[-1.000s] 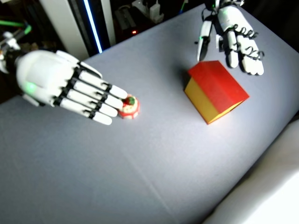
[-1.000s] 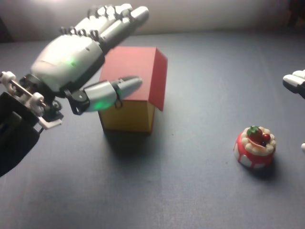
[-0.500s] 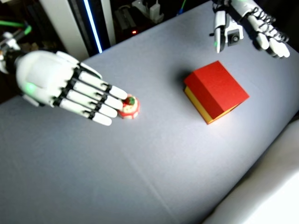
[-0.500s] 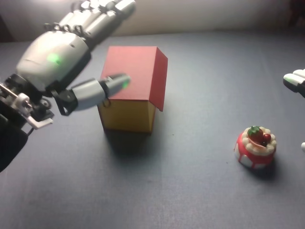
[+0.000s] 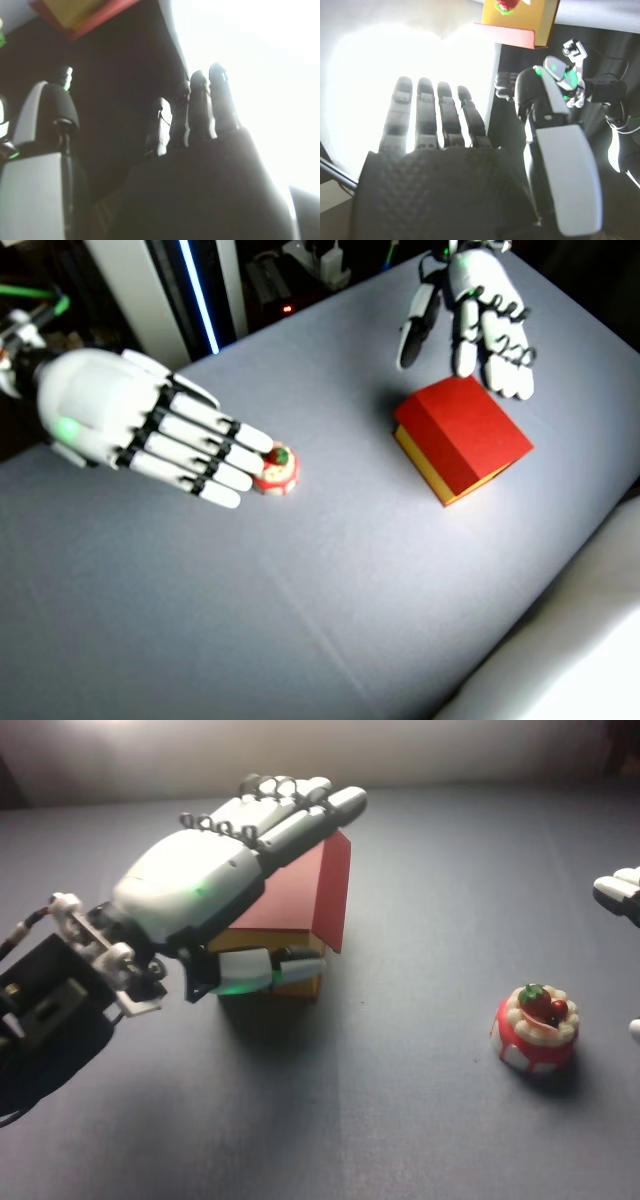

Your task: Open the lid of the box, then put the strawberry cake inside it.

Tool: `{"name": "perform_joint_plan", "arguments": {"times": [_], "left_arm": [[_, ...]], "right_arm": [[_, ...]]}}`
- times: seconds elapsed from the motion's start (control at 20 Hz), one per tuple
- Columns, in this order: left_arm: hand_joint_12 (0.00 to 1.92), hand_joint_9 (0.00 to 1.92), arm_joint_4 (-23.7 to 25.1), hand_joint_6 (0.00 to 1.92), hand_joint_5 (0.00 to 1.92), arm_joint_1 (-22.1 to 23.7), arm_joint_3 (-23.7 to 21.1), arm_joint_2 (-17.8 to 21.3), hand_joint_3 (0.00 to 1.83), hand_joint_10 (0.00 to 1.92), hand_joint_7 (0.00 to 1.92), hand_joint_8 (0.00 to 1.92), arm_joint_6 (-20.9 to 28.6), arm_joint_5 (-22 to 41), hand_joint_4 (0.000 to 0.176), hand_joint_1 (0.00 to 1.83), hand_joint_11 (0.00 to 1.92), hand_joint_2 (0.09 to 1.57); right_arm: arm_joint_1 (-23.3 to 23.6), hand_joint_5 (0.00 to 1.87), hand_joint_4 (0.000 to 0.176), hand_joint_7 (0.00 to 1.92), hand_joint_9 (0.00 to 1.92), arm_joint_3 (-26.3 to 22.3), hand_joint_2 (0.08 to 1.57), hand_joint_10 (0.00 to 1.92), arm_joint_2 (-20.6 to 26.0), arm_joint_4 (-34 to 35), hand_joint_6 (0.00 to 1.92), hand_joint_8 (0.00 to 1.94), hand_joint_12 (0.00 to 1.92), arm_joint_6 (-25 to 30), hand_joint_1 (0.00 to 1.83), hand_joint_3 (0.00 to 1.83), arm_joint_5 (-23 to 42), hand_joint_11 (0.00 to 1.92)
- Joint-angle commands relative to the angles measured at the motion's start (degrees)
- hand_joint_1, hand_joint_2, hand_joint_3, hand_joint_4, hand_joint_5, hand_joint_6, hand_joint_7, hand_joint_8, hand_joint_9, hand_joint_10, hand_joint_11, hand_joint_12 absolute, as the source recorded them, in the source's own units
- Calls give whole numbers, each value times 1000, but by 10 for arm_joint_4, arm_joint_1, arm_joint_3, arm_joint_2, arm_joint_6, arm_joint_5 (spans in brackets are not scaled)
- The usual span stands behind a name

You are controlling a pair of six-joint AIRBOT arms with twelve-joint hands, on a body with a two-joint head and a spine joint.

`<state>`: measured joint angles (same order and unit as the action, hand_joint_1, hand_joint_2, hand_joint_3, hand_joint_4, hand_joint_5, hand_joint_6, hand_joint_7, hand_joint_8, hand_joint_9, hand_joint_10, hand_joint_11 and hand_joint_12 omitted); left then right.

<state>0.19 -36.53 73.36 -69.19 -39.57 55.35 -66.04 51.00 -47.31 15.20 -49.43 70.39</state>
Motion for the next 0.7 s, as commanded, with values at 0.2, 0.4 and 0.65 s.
{"name": "perform_joint_plan", "arguments": {"times": [0.2, 0.4, 0.65], "left_arm": [[0, 0, -6, 0, 0, 24, 20, -19, 0, 0, 0, 0, 0, 23, 138, 929, 0, 988], [0, 0, -18, 0, 0, 34, 32, -32, 9, 0, 0, 0, -8, 2, 154, 917, 0, 1056], [0, 0, -34, 0, 0, 43, 40, -38, 44, 0, 0, 0, -27, -16, 140, 852, 0, 1166]], "right_arm": [[-2, 0, 0, 0, 0, 2, 1287, 0, 1, 0, 0, 0, 0, 4, 575, 0, 72, 0], [-2, 0, 0, 0, 0, 3, 1294, 0, 0, 0, 0, 0, 0, 4, 572, 0, 72, 0], [-3, 0, 0, 0, 0, 3, 1292, 0, 0, 0, 0, 0, 0, 4, 569, 0, 72, 0]]}}
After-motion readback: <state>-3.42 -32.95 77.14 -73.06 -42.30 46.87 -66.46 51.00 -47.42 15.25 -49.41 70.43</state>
